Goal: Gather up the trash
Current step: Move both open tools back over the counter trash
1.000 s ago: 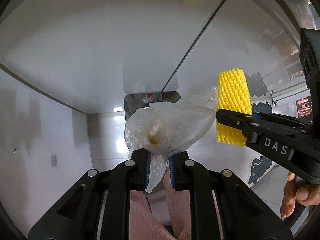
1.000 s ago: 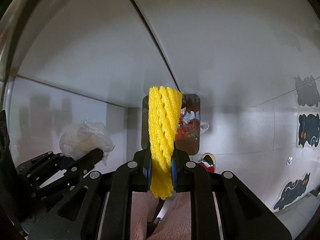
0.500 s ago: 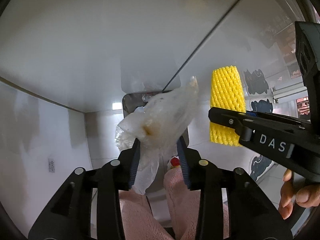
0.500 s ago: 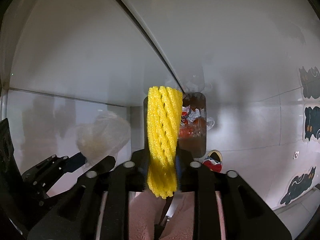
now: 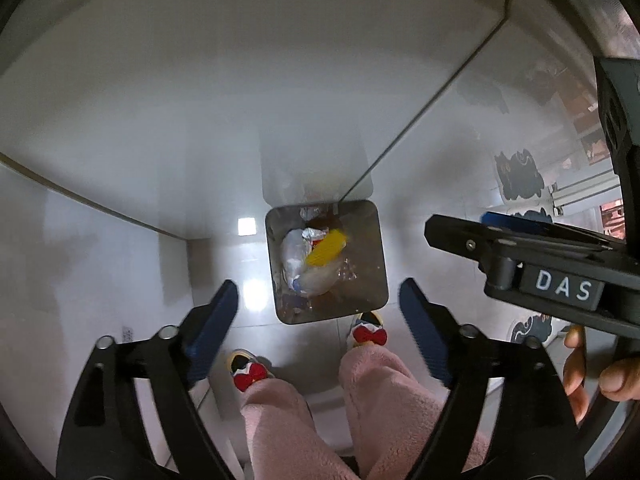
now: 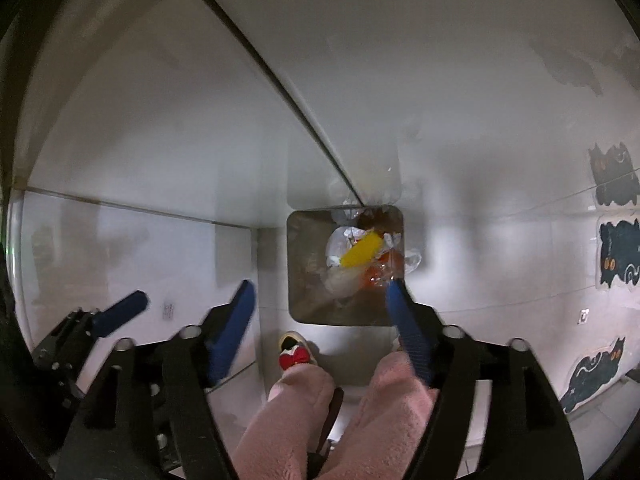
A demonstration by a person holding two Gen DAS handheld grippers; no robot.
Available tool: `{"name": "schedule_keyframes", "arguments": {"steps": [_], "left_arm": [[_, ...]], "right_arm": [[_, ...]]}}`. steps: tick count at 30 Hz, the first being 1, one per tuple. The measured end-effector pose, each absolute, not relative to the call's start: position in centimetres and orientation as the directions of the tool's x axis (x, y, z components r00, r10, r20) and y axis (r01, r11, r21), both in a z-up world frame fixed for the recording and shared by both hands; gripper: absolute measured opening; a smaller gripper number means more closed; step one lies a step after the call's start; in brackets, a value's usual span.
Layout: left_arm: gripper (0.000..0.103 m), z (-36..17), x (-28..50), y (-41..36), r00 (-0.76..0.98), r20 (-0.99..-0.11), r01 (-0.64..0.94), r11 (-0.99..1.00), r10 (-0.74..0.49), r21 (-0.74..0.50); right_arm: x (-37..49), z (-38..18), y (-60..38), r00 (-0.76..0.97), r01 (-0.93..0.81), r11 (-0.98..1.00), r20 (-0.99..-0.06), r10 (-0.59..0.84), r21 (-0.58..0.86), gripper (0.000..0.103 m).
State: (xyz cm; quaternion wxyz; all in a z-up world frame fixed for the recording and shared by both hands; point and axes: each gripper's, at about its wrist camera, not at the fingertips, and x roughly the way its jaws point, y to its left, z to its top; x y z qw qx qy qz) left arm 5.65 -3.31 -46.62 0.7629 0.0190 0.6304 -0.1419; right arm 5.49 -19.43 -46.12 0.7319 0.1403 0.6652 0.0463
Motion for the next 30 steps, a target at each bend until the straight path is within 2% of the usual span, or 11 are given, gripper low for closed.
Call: {"name": "schedule_keyframes", "arguments": {"steps": [6, 19, 30], "left_arm": [[0.093, -43.5, 5.1, -2.6, 0.202, -0.961, 0.264, 0.956, -0.186, -0.129], [0.095, -34.0, 4.8, -1.2, 0.330, -0.928, 0.258, 0.962, -0.171, -0.085], [0.095, -25.4, 7.3, -1.4, 0.468, -0.866, 0.251, 0.966, -0.177, -0.062]], "right_arm": [[4.7, -42.1, -19.6, 0.162, 0.093, 0.967, -0.962, 0.220, 0.237, 0.094], [5.4, -32.1, -20.6, 0.295, 0.066, 0.966, -0.930, 0.219, 0.248, 0.095], [8.3, -22.8, -22.6, 0.486, 0.050, 0.973, -0.857, 0.172, 0.224, 0.095]]}}
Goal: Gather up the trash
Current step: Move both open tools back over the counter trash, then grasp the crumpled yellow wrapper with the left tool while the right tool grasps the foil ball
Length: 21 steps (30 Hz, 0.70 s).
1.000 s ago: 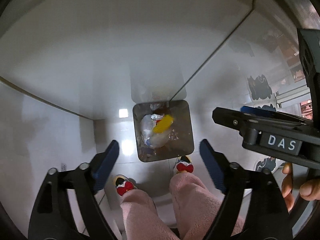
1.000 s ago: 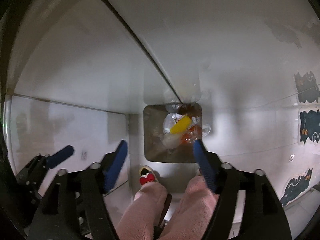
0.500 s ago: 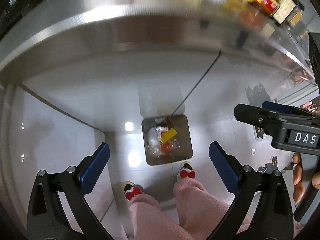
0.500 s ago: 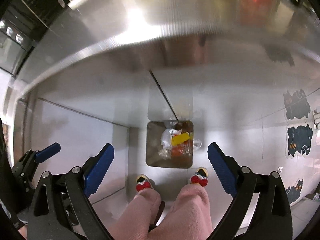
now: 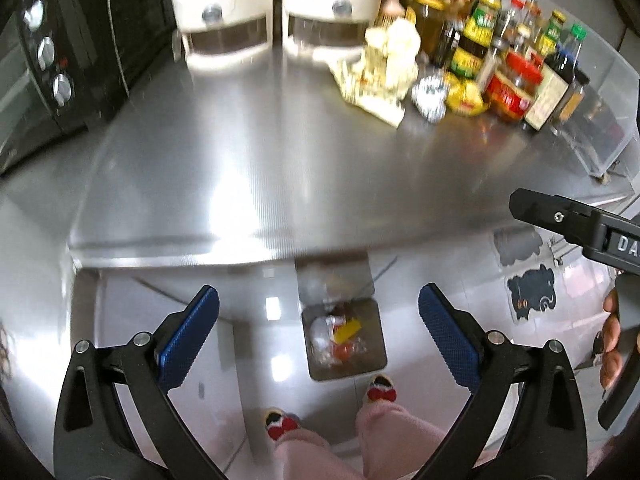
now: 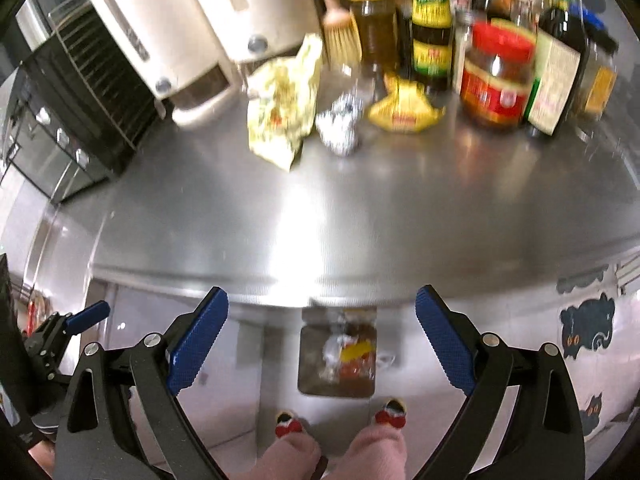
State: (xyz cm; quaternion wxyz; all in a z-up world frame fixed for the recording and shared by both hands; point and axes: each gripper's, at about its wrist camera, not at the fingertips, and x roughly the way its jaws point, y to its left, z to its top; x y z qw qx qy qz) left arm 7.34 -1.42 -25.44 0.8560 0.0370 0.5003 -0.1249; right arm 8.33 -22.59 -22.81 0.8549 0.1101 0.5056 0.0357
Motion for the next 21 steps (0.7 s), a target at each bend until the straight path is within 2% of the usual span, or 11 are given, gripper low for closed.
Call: {"name": "schedule_keyframes", "arguments": {"steps": [10, 18, 21], "left_arm": [[0.095, -22.1, 12.4, -2.9, 0.538, -0.824, 0.259, 0.965, -0.179, -0.041], [0.094, -22.7, 17.1, -4.0, 0.545, -0.819, 0.264, 0.964, -0.180, -0.036], [0.093, -22.9, 18.6, -4.4, 0.549, -0.816, 0.269, 0.963, -0.182, -0.034]], "right_arm": [[13.9, -20.3, -24.0, 0.547, 0.038, 0.975, -0.821, 0.164, 0.220, 0.094], [18.9, -23.3, -24.2, 0.505, 0.038, 0.968, -0.840, 0.197, 0.250, 0.060], [20.7, -24.3, -24.3, 0.489, 0.040, 0.968, -0.850, 0.198, 0.249, 0.050]]}}
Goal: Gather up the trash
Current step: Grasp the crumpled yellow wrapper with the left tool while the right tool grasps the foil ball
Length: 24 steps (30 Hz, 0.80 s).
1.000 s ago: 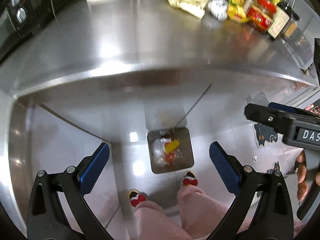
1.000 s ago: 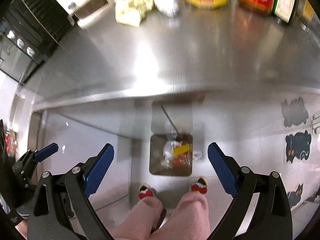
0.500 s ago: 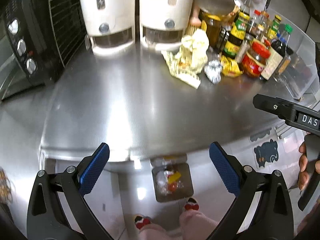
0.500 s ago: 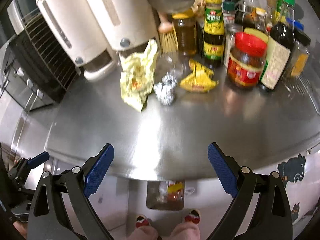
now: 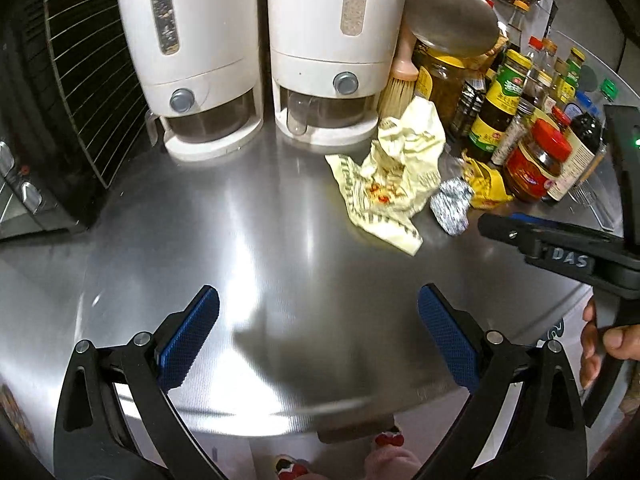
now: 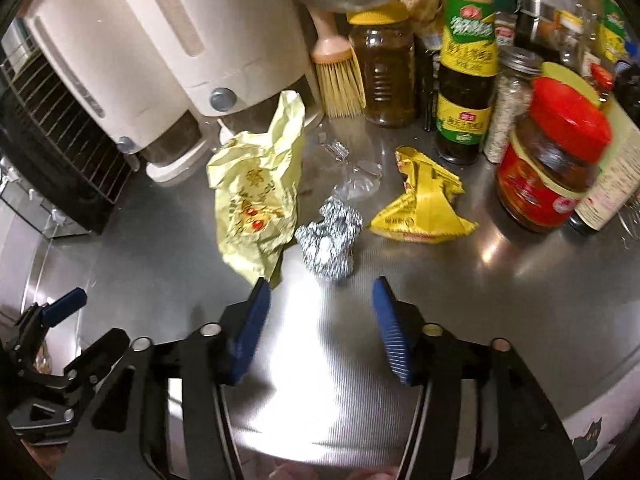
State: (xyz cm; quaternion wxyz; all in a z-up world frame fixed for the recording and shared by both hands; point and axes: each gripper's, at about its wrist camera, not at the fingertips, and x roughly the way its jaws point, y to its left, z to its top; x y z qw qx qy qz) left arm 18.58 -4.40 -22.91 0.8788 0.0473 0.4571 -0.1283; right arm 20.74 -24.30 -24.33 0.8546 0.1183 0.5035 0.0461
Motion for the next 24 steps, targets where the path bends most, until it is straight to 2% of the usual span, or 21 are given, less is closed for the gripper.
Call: {"name": "schedule_keyframes", "arguments": {"steps": [3, 11, 20, 24], "left_arm": [[0.090, -23.4, 20.0, -4.7, 0.540, -0.819, 0.274, 0.961, -0.194, -0.047], [0.089, -24.5, 22.2, -5.9, 0.525, -0.826, 0.290, 0.956, -0.207, -0.055], [0.089, -25.6, 24.4, -8.5, 0.507, -0.824, 0.323, 0.942, -0.252, -0.089], [0.081, -26.4, 25.6, -9.9, 0.490, -0.829, 0.342, 0.934, -0.269, -0.101]], "right_arm": [[22.3, -25.3, -24.3, 0.475, 0.045, 0.969, -0.859, 0.194, 0.244, 0.049], [25.1, -27.9, -23.8, 0.436, 0.040, 0.969, -0.877, 0.203, 0.245, 0.044], [24.9, -27.8, -25.0, 0.464, 0.030, 0.973, -0.866, 0.189, 0.228, 0.038], [24.1, -27.2, -26.1, 0.463, 0.045, 0.974, -0.869, 0.175, 0.221, 0.037]]}}
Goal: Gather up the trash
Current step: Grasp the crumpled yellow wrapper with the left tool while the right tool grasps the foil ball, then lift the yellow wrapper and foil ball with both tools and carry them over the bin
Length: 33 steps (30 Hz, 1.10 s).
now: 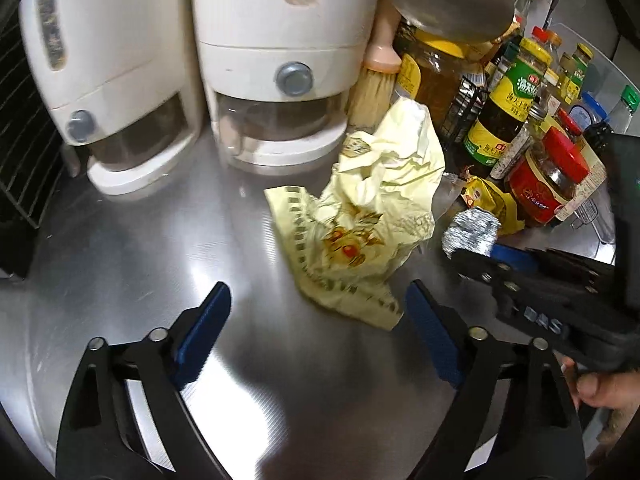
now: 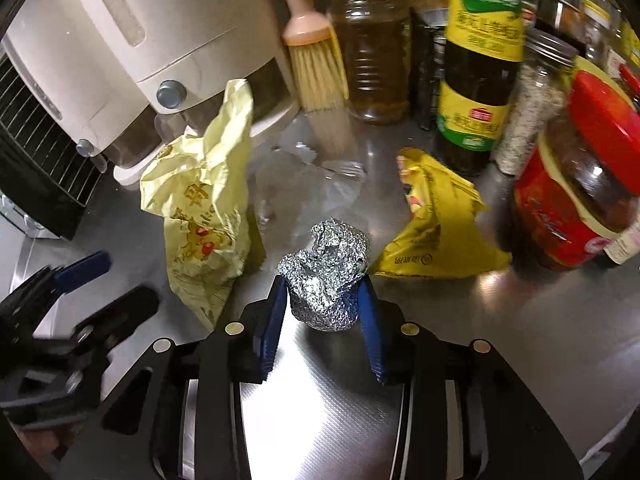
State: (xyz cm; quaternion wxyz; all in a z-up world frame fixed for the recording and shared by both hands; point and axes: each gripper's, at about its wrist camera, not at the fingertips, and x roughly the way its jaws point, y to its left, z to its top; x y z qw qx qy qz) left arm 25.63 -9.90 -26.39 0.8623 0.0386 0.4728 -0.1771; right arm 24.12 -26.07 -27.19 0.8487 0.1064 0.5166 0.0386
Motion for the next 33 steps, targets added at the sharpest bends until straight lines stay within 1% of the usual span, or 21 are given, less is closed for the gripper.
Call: {"name": "schedule_keyframes", "arguments": {"steps": [5, 7, 9, 10, 13, 14, 15, 16, 17, 18, 21, 24, 33], "left_arm": [[0.079, -28.2, 27.1, -11.8, 0.453, -0.848, 0.366, 0.925, -0.274, -0.103], [0.075, -28.8, 27.4, -12.4, 0.437, -0.857, 0.375, 0.922, -0.271, -0.101], [0.067, -29.4, 27.7, -12.8, 0.418, -0.867, 0.379, 0.919, -0.271, -0.104], [0.067, -29.5, 27.7, -13.0, 0.423, -0.866, 0.382, 0.919, -0.266, -0.096], [0.059, -29.3, 27.7, -13.3, 0.425, -0.866, 0.399, 0.914, -0.261, -0.080], [0.055, -29.2, 27.8, -13.3, 0.426, -0.866, 0.398, 0.914, -0.261, -0.079], [0.046, -29.1, 27.8, -13.2, 0.432, -0.865, 0.395, 0.916, -0.257, -0.074], [0.043, -29.0, 27.7, -13.2, 0.439, -0.864, 0.392, 0.918, -0.247, -0.064], [0.035, -29.0, 27.8, -13.1, 0.441, -0.864, 0.390, 0.919, -0.245, -0.061], [0.024, -28.9, 27.6, -12.8, 0.442, -0.863, 0.389, 0.919, -0.243, -0.060], [0.019, -28.7, 27.4, -12.1, 0.432, -0.867, 0.383, 0.921, -0.248, -0.073], [0.016, -28.3, 26.6, -11.1, 0.427, -0.870, 0.371, 0.925, -0.248, -0.081], [0.016, -26.2, 21.2, -7.9, 0.445, -0.866, 0.325, 0.942, -0.230, -0.084]], "right_arm": [[23.5, -27.0, -26.8, 0.457, 0.064, 0.970, -0.871, 0.182, 0.236, 0.037], [23.4, -27.0, -26.8, 0.455, 0.065, 0.968, -0.871, 0.186, 0.240, 0.037], [23.2, -27.0, -27.0, 0.454, 0.066, 0.967, -0.871, 0.191, 0.246, 0.037], [23.1, -27.0, -27.1, 0.454, 0.066, 0.966, -0.870, 0.194, 0.250, 0.037], [23.0, -26.7, -27.1, 0.459, 0.066, 0.965, -0.867, 0.196, 0.253, 0.037], [23.0, -26.7, -27.1, 0.460, 0.067, 0.965, -0.866, 0.195, 0.253, 0.037], [23.0, -26.7, -27.1, 0.460, 0.069, 0.965, -0.866, 0.194, 0.253, 0.037], [22.9, -26.6, -27.1, 0.461, 0.070, 0.965, -0.867, 0.192, 0.251, 0.037], [22.7, -26.6, -27.2, 0.462, 0.070, 0.966, -0.866, 0.190, 0.249, 0.037], [22.6, -26.5, -27.1, 0.462, 0.069, 0.966, -0.867, 0.189, 0.247, 0.037], [22.1, -26.7, -27.0, 0.456, 0.069, 0.966, -0.869, 0.192, 0.250, 0.037], [21.4, -26.6, -26.8, 0.454, 0.067, 0.963, -0.868, 0.202, 0.260, 0.037], [18.1, -25.2, -24.4, 0.467, 0.012, 0.963, -0.854, 0.231, 0.268, 0.037]]}}
